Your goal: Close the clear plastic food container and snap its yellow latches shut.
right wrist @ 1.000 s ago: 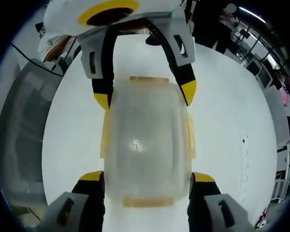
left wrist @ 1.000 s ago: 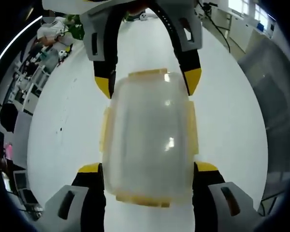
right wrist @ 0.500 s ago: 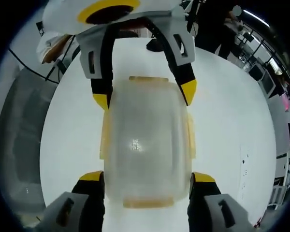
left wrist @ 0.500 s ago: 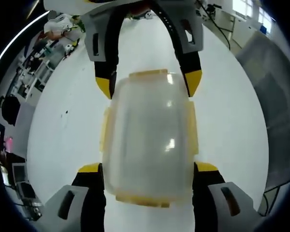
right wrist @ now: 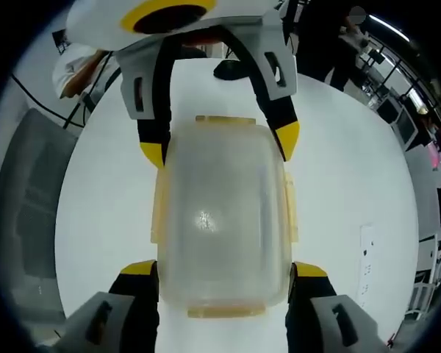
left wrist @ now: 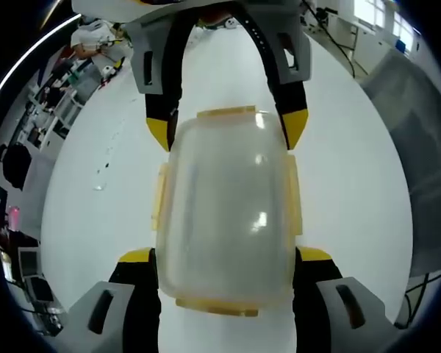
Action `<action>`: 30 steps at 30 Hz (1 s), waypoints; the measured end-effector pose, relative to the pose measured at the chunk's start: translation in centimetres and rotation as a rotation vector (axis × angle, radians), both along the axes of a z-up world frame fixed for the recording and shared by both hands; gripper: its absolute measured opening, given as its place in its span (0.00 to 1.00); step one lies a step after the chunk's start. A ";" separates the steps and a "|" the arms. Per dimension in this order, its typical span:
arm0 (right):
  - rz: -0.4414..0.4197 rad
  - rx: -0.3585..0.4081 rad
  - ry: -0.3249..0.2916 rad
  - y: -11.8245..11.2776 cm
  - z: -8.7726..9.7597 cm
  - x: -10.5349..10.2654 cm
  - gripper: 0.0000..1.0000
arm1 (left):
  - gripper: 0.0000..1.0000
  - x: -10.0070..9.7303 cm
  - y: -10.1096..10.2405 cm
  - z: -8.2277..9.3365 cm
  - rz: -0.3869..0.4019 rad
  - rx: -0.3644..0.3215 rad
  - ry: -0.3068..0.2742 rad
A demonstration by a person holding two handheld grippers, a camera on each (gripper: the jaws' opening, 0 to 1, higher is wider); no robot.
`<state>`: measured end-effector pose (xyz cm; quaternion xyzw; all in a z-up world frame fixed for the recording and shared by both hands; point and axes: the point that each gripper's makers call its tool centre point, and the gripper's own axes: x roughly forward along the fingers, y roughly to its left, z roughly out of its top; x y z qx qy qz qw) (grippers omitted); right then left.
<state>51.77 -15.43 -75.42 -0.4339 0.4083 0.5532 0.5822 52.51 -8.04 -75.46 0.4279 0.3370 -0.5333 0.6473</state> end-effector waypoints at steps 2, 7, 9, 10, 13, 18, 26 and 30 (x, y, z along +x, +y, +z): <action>0.003 -0.002 -0.001 0.0 0.0 0.3 0.70 | 0.71 0.2 0.0 0.0 0.002 0.000 0.000; 0.001 0.003 -0.004 0.0 0.0 1.1 0.70 | 0.71 1.0 0.0 0.1 0.005 -0.005 0.000; 0.000 0.003 -0.006 0.0 0.0 1.4 0.70 | 0.71 1.4 0.0 0.1 0.004 -0.006 0.000; 0.000 0.003 -0.006 0.0 0.0 1.6 0.70 | 0.71 1.5 -0.1 0.0 0.004 -0.007 0.000; -0.001 0.004 -0.008 0.0 0.0 2.0 0.70 | 0.72 2.0 0.0 0.0 0.004 -0.008 0.000; 0.001 0.002 -0.008 0.1 0.0 2.5 0.70 | 0.72 2.4 0.0 0.0 0.006 -0.009 0.000; -0.003 -0.001 -0.015 0.1 -0.1 2.5 0.71 | 0.72 2.4 0.0 0.0 0.002 -0.009 0.005; -0.003 0.005 -0.017 0.1 0.0 2.6 0.71 | 0.73 2.3 0.0 0.0 -0.002 -0.004 0.000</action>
